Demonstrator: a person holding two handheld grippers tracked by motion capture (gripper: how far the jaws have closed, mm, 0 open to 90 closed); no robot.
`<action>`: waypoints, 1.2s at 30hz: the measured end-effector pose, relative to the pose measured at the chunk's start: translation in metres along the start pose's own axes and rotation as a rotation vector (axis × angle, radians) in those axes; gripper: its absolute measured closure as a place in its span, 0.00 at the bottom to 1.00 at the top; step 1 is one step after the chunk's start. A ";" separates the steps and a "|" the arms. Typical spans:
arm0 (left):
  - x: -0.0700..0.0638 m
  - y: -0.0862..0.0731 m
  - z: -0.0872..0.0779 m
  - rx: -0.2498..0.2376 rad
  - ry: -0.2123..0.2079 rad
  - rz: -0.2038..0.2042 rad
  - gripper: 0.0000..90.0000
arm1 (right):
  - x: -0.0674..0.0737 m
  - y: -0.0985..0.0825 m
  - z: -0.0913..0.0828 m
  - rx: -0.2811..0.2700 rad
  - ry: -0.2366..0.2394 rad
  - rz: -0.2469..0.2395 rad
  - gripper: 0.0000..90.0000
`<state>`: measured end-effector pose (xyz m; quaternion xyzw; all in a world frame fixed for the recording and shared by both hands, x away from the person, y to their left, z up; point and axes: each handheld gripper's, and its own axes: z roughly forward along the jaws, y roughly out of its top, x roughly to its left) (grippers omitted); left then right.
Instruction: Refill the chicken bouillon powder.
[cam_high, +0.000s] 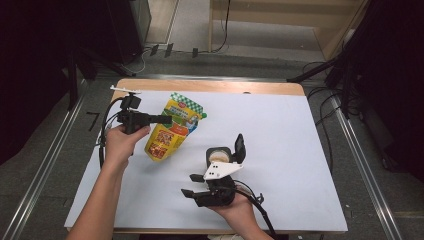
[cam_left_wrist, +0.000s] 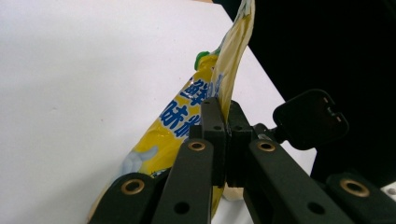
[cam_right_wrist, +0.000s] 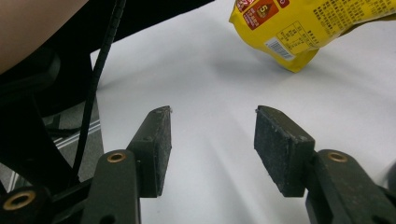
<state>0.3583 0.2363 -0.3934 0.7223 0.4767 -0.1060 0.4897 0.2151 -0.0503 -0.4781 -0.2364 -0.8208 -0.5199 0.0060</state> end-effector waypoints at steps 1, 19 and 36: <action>0.000 -0.001 -0.002 -0.008 0.008 0.001 1.00 | 0.000 0.000 0.000 0.003 -0.001 -0.008 0.53; 0.002 -0.025 -0.031 -0.014 0.014 0.014 1.00 | 0.001 -0.006 0.004 0.022 0.010 0.005 0.53; -0.008 -0.044 -0.049 0.025 0.082 0.086 0.96 | 0.000 -0.007 0.004 0.025 0.000 -0.008 0.53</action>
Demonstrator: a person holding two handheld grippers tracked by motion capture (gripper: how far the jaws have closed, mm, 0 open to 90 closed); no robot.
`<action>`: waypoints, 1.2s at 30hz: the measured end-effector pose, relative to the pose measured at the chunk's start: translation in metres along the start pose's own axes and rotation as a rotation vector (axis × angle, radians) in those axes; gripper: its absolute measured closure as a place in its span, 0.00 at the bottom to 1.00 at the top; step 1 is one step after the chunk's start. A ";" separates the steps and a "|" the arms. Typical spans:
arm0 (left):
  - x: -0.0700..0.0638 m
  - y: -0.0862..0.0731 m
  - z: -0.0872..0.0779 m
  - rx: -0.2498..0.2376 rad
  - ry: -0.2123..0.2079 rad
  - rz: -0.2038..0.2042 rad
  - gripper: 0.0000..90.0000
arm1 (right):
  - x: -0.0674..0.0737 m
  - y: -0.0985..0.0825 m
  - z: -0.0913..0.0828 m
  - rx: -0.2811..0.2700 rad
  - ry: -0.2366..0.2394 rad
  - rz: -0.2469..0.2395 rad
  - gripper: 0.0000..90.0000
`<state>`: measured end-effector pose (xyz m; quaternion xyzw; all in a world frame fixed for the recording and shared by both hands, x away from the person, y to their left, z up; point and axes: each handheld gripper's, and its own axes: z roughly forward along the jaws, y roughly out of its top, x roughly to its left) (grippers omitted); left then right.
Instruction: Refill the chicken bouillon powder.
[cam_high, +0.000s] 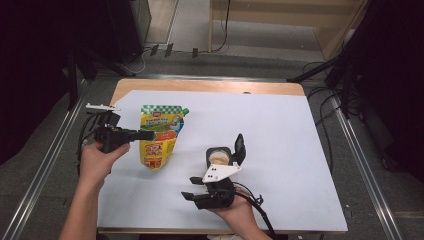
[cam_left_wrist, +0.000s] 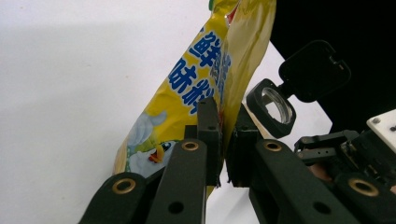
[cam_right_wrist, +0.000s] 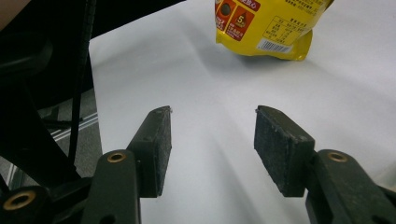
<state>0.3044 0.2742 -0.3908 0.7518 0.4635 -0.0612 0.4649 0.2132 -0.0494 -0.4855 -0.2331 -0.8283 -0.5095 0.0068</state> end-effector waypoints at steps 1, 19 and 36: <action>0.000 0.000 0.000 0.000 0.000 0.000 0.96 | 0.000 0.000 0.000 0.000 0.000 0.000 0.53; -0.004 -0.004 -0.010 -0.033 -0.010 0.009 0.85 | 0.001 0.000 0.002 0.006 0.000 -0.018 0.53; -0.024 0.008 -0.017 -0.020 0.026 0.039 0.76 | -0.003 0.002 0.000 0.015 -0.002 -0.012 0.54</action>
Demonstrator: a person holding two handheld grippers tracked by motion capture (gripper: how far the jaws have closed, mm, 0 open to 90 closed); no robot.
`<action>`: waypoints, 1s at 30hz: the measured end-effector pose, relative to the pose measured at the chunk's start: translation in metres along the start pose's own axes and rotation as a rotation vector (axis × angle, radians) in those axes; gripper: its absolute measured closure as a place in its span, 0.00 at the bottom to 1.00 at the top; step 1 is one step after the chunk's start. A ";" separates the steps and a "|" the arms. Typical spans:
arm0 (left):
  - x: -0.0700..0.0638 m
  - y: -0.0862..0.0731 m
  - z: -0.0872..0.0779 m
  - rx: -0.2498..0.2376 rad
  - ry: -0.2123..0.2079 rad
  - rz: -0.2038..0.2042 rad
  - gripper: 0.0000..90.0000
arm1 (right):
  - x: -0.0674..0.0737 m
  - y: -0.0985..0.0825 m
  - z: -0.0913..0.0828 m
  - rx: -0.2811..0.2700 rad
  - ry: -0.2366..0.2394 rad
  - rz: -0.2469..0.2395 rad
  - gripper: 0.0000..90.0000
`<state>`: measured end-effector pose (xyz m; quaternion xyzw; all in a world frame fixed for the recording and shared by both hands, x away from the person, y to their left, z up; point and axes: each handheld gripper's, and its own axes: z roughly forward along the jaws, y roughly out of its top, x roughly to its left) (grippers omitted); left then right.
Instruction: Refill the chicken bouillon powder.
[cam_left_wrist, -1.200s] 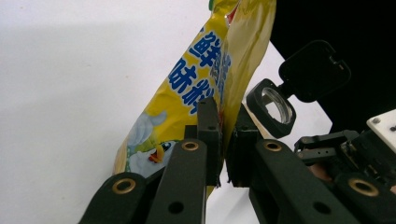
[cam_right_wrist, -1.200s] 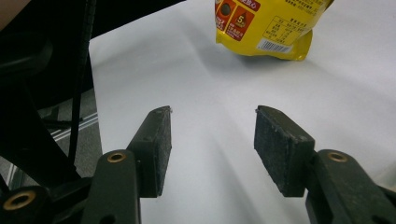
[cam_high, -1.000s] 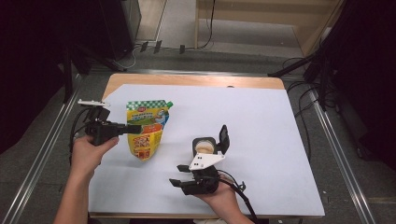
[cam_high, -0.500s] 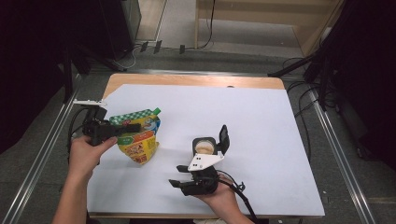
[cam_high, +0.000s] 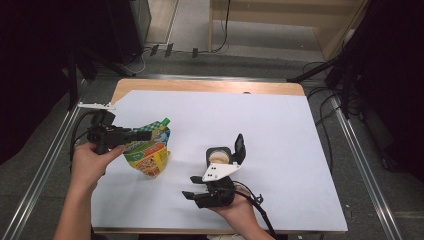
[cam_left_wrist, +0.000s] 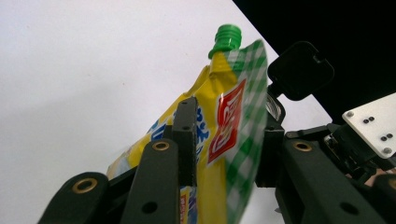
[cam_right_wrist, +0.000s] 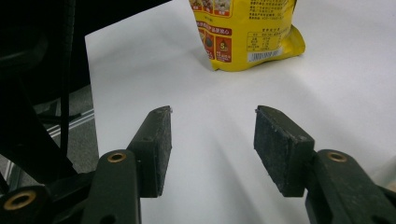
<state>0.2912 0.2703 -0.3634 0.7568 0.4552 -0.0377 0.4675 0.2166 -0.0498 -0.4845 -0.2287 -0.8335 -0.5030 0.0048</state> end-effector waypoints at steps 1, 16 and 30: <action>-0.001 0.001 -0.001 -0.001 -0.003 -0.003 0.76 | -0.001 0.001 -0.001 -0.002 -0.003 -0.002 0.54; -0.013 0.020 -0.015 0.000 0.003 -0.046 0.70 | -0.003 0.000 -0.001 0.005 -0.004 0.001 0.54; 0.000 0.036 -0.019 -0.026 0.026 -0.036 0.68 | -0.001 0.001 -0.001 0.011 0.008 -0.004 0.54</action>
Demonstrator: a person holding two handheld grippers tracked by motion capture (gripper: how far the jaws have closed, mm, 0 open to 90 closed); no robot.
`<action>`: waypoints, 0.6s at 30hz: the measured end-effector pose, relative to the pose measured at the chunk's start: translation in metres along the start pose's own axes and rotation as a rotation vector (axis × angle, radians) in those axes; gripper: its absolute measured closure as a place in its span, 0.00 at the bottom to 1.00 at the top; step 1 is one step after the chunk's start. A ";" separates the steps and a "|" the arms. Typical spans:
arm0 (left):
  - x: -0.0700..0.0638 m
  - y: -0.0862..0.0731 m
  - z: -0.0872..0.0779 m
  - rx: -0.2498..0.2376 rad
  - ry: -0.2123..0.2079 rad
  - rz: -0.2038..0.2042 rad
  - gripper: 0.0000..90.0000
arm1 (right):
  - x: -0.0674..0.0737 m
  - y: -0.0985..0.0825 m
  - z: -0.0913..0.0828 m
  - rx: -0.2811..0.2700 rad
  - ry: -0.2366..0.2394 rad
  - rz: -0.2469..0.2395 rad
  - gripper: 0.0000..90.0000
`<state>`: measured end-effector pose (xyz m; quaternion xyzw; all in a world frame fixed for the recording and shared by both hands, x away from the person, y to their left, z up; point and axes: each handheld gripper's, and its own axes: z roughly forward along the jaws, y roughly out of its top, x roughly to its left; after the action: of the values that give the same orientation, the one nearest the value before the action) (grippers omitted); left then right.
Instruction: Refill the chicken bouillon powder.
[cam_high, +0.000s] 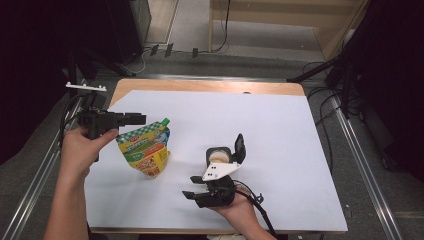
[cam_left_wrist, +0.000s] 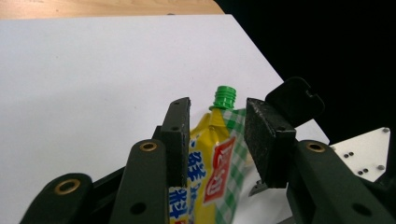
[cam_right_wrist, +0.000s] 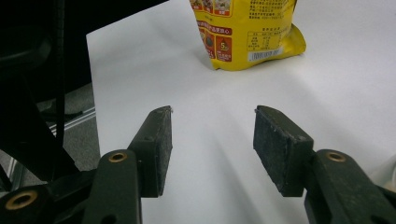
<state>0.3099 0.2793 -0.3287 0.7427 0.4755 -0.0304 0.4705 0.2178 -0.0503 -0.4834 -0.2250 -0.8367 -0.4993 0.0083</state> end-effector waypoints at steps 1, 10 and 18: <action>0.002 0.000 0.001 0.001 -0.001 0.002 0.68 | 0.000 0.000 0.000 0.001 0.001 0.001 0.54; 0.025 -0.003 0.005 0.006 0.016 -0.023 0.66 | -0.004 0.005 -0.008 -0.008 -0.001 0.012 0.56; 0.041 -0.010 0.012 -0.006 0.026 -0.054 0.61 | -0.009 0.011 -0.021 -0.011 0.006 0.034 0.63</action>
<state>0.3301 0.2992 -0.3622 0.7285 0.5016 -0.0322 0.4655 0.2257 -0.0666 -0.4664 -0.2377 -0.8301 -0.5042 0.0179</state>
